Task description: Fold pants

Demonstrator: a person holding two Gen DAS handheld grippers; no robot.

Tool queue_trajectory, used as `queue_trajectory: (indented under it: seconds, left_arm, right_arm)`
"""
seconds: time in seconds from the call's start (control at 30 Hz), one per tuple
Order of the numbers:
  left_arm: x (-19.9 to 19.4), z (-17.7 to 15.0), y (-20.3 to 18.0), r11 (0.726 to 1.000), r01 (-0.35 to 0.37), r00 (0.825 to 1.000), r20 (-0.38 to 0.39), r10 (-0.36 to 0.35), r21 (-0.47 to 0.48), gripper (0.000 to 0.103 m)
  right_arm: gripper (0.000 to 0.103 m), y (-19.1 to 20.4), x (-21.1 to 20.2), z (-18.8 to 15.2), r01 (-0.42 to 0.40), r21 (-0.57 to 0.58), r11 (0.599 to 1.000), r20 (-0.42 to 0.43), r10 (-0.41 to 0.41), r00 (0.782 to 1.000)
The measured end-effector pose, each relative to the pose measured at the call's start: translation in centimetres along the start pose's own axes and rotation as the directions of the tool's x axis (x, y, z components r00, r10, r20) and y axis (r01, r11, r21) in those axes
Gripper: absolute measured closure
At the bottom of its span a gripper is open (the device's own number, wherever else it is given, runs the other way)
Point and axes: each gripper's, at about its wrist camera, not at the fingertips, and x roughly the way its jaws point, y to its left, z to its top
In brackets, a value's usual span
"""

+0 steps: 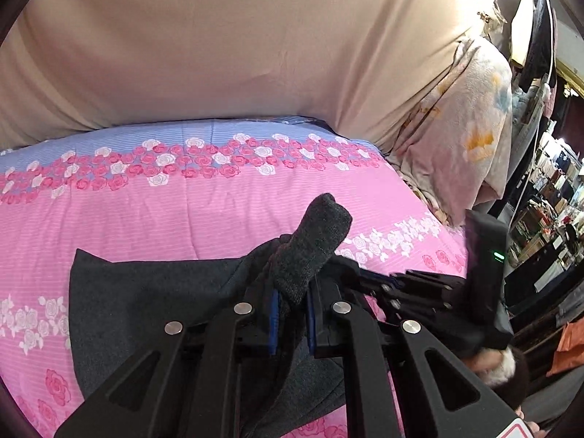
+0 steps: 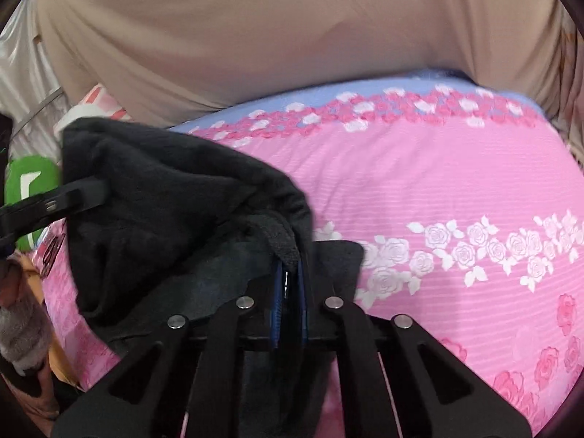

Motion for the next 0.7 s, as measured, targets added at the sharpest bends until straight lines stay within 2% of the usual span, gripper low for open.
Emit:
queue_trajectory:
  seconds: [0.07, 0.17, 0.27, 0.3, 0.37, 0.43, 0.47, 0.5, 0.53, 0.57, 0.6, 0.63, 0.67, 0.7]
  left_arm:
    - [0.3, -0.2, -0.1, 1.000, 0.019, 1.000, -0.008, -0.019, 0.003, 0.094]
    - [0.7, -0.6, -0.9, 0.998, 0.051, 0.998, -0.024, -0.051, 0.020, 0.094]
    - [1.5, -1.4, -1.7, 0.996, 0.087, 0.994, -0.060, -0.086, 0.018, 0.094]
    - [2.0, -1.7, -1.9, 0.995, 0.099, 0.992, -0.080, -0.098, 0.013, 0.094]
    - [3.3, -2.6, -2.3, 0.994, 0.110, 0.986, -0.128, -0.108, 0.010, 0.094]
    - [4.2, -3.4, -2.6, 0.993, 0.118, 0.980, -0.161, -0.115, 0.008, 0.094]
    - [4.7, -4.0, -2.8, 0.993, 0.121, 0.977, -0.178, -0.118, 0.010, 0.093]
    - [5.0, -4.5, -3.1, 0.993, 0.121, 0.976, -0.187, -0.116, 0.014, 0.092]
    - [5.4, -4.9, -3.3, 0.993, 0.118, 0.974, -0.197, -0.112, 0.016, 0.092]
    - [6.1, -5.6, -3.5, 0.993, 0.115, 0.969, -0.220, -0.109, 0.015, 0.091]
    - [6.7, -6.3, -3.7, 0.993, 0.114, 0.965, -0.240, -0.107, 0.016, 0.082]
    - [7.3, -7.0, -3.8, 0.993, 0.117, 0.961, -0.255, -0.108, 0.019, 0.079]
    - [7.4, -7.7, -4.1, 0.994, 0.108, 0.965, -0.243, -0.097, 0.034, 0.075]
    - [7.1, -8.2, -4.5, 0.994, 0.093, 0.974, -0.212, -0.078, 0.062, 0.067]
  right_arm:
    - [0.097, 1.7, -0.2, -0.5, -0.090, 0.000, 0.996, -0.010, 0.090, 0.996]
    - [0.097, 2.8, 1.3, -1.1, -0.215, 0.065, 0.974, -0.036, 0.218, 0.975]
    - [0.097, 2.2, 4.5, -2.1, -0.313, 0.213, 0.926, -0.079, 0.335, 0.939]
    - [0.097, 1.9, 5.6, -2.7, -0.319, 0.250, 0.914, -0.106, 0.353, 0.930]
    - [0.096, 1.7, 5.3, -3.1, -0.296, 0.266, 0.917, -0.116, 0.335, 0.935]
    - [0.077, 1.1, 2.8, -3.6, -0.291, 0.252, 0.923, -0.094, 0.323, 0.942]
    - [0.076, 0.6, 1.4, -4.1, -0.271, 0.241, 0.932, -0.081, 0.297, 0.951]
    - [0.070, 0.0, -0.1, -4.7, -0.228, 0.230, 0.946, -0.073, 0.250, 0.966]
    - [0.068, -0.9, -2.1, -5.6, -0.169, 0.218, 0.961, -0.057, 0.186, 0.981]
    - [0.068, -1.7, -3.5, -6.1, -0.145, 0.223, 0.964, -0.037, 0.157, 0.987]
    - [0.065, -2.6, -5.0, -6.5, -0.118, 0.244, 0.963, -0.017, 0.126, 0.992]
    - [0.059, -3.5, -6.5, -6.7, -0.081, 0.273, 0.959, 0.005, 0.083, 0.997]
    - [0.056, -4.0, -7.5, -6.6, -0.057, 0.290, 0.955, 0.027, 0.051, 0.998]
    - [0.048, -4.3, -8.2, -6.4, -0.048, 0.295, 0.954, 0.049, 0.035, 0.998]
